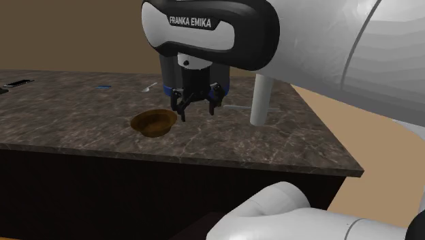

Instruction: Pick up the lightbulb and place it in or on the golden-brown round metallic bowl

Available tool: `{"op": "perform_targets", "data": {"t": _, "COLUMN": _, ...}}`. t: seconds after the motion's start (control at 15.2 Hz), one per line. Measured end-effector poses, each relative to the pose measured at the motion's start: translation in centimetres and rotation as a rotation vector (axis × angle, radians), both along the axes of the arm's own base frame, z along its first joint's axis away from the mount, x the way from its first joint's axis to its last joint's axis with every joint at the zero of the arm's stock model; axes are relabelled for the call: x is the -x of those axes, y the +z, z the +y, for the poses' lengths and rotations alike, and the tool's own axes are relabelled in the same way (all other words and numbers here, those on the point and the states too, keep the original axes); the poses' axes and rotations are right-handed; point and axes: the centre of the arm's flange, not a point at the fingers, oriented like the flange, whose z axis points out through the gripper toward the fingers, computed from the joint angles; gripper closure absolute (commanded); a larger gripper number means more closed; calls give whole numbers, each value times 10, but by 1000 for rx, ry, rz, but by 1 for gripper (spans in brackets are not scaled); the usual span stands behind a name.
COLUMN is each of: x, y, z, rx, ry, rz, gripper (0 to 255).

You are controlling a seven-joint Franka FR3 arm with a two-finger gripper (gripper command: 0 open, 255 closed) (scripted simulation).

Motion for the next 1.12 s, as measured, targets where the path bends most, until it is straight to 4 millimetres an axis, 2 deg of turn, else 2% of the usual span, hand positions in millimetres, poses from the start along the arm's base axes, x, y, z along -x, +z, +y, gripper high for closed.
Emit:
{"op": "perform_targets", "data": {"t": 0.07, "x": 0, "y": 0, "z": 0, "rx": 0, "ry": 0, "rz": 0, "gripper": 0}}
{"op": "perform_targets", "data": {"t": 0.2, "x": -14, "y": -3, "z": -9, "rx": 11, "ry": -3, "rz": 12, "gripper": 0}}
{"op": "perform_targets", "data": {"t": 1.12, "x": -159, "y": -12, "z": -121, "rx": 144, "ry": -35, "rz": 150, "gripper": 0}}
